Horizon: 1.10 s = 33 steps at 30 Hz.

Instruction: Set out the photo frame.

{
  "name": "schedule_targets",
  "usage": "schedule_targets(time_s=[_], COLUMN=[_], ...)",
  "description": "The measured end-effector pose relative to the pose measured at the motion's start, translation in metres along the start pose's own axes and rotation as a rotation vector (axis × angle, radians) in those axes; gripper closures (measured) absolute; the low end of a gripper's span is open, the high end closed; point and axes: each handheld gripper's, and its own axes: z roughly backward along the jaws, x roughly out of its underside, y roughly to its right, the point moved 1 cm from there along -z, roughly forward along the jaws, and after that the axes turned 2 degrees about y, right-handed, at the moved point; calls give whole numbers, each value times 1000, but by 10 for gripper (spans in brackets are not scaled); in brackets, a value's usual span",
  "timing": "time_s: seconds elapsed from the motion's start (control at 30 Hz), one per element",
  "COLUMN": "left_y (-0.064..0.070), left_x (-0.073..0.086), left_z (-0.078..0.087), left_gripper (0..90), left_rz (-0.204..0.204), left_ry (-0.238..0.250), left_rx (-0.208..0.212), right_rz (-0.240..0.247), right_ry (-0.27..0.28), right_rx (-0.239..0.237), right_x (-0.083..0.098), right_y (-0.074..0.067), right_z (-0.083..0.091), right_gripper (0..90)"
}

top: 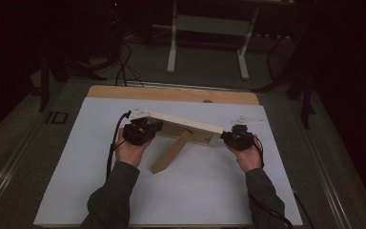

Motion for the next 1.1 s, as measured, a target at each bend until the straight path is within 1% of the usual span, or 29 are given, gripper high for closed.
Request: schedule_targets(time_s=[0.47, 0.7, 0.9, 1.1], left_y=[6, 8, 11, 15], left_x=[-5, -6, -6, -6], left_z=[-6, -10, -13, -16], left_gripper=[897, 897, 897, 897], left_rz=[-4, -11, -14, -8], left_ry=[-5, -18, -26, -28], left_rx=[1, -2, 1, 5], right_rz=[24, 53, 69, 96], right_ry=[-1, -9, -14, -20], right_rx=[-15, -21, -26, -41], right_x=[-1, 0, -2, -3], right_y=[-7, -13, -18, -24], right_z=[4, 4, 4, 3], right_gripper=[899, 899, 899, 899])
